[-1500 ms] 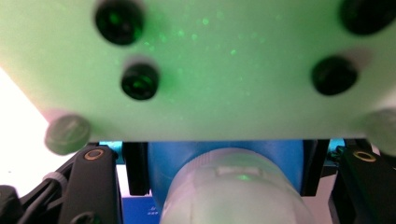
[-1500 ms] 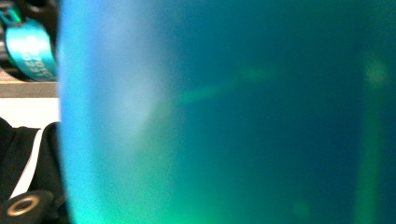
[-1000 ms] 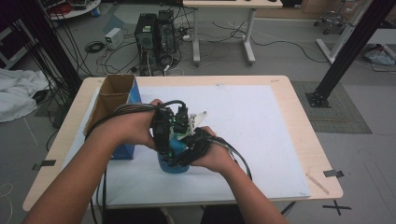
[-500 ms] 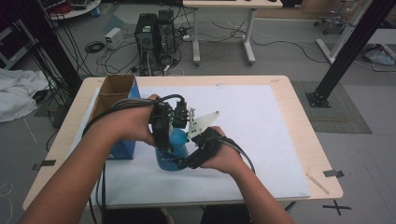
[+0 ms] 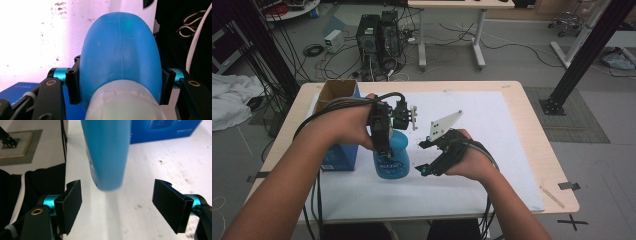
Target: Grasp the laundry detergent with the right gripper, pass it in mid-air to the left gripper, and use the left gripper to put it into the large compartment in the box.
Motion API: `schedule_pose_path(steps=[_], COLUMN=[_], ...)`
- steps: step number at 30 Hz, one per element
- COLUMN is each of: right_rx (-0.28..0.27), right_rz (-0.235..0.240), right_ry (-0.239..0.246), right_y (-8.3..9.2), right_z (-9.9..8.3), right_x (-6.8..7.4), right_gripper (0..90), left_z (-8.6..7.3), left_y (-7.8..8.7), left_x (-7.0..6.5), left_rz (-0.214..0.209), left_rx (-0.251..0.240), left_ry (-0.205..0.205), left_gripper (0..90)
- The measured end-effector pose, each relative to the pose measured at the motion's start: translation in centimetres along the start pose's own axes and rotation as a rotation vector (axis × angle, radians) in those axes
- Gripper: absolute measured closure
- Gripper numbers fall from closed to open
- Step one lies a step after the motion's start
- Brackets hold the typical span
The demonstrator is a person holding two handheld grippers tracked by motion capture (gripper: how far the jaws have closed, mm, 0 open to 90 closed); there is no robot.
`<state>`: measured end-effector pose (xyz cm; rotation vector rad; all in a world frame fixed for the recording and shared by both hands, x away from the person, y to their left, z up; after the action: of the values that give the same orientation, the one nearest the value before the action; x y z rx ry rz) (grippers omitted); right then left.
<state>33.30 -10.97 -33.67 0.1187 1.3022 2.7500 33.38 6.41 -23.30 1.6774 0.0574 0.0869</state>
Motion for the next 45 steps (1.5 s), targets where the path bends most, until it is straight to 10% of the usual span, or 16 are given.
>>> schedule_pose_path(steps=[26, 45], right_rx=[0.263, 0.412], right_rz=[-0.087, -0.059], right_ry=[-0.054, -0.061], right_y=[4.5, 3.7], right_z=[-0.9, -0.5], right_x=[-2.2, -3.7], right_gripper=[16.7, 12.8], left_z=[-3.1, -8.0], left_y=[3.8, 7.4], left_x=[2.9, 6.6], left_rz=[-0.042, -0.076], left_rx=[0.012, -0.013], left_ry=[0.191, 0.434], left_gripper=[38.2, 38.2])
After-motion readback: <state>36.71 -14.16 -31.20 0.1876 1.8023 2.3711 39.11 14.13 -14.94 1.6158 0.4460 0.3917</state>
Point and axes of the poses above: each handheld gripper's, and its own axes: y roughly backward along the jaws, z roughly out of its top, x roughly to its left, the point moved 1 cm from there along -y, roughly forward along the jaws, and after that the axes turned 10 degrees about x, right-handed, at the moved point
